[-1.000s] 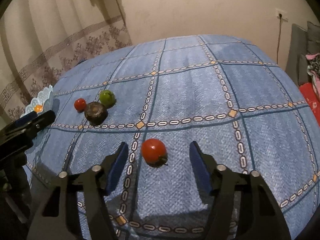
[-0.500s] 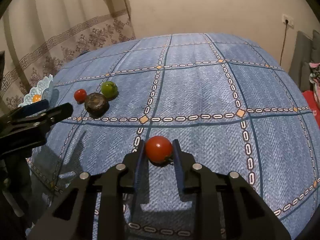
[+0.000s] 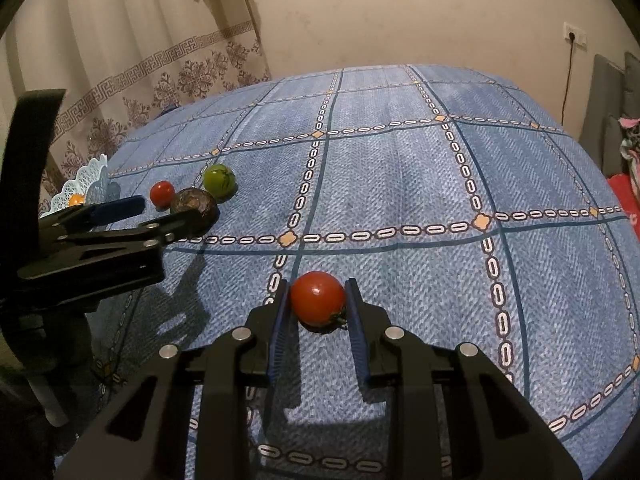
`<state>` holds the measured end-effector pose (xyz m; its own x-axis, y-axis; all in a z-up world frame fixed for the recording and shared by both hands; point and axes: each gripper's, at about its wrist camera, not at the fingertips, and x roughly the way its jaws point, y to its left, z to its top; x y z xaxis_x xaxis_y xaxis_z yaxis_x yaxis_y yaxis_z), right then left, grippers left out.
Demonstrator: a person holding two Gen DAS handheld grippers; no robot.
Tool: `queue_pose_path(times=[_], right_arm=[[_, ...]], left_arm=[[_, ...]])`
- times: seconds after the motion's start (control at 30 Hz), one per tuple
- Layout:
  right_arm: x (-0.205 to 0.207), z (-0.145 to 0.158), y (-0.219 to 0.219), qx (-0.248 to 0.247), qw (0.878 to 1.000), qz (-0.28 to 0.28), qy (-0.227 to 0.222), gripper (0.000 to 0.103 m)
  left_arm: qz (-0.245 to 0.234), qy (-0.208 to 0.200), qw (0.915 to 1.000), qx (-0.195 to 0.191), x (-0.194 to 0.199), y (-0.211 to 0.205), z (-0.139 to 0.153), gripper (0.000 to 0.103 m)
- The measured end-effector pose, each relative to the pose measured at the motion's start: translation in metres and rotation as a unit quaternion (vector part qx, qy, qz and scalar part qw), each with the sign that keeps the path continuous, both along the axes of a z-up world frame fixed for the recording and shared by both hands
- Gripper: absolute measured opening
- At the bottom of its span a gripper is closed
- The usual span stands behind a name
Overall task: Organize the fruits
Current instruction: 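Grasp a red tomato with the right tool while the left tool grasps the dark brown fruit, then carry the dark brown fruit and red tomato into the basket and open both tools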
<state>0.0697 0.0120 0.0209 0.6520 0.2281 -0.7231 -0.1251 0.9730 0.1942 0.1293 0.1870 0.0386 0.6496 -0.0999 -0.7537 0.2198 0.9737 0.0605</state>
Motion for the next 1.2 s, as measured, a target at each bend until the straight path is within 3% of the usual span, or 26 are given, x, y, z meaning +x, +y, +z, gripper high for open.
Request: queue_pose_path(times=[0.2,0.37,0.67,1.2], right_arm=[[0.000,0.000,0.000,0.003,1.000,0.000,0.001,0.028],[0.000,0.000,0.001,0.003,1.000,0.000,0.001,0.028],[-0.002,0.001,0.000,0.002,1.000,-0.006,-0.007,0.027],[-0.009,0.010,-0.008,0.028,0.999,-0.013,-0.041,0.027]], left_arm=[[-0.016,0.020,0.9996,-0.006,0.010,-0.013,-0.010,0.057],[-0.024,0.010,0.9996,-0.009,0.005,-0.014,-0.009,0.041],[-0.019,-0.018,0.9996,-0.008,-0.013,-0.012,0.003,0.041],[0.027,-0.070,0.9962,-0.045,-0.040,0.024,0.039,0.041]])
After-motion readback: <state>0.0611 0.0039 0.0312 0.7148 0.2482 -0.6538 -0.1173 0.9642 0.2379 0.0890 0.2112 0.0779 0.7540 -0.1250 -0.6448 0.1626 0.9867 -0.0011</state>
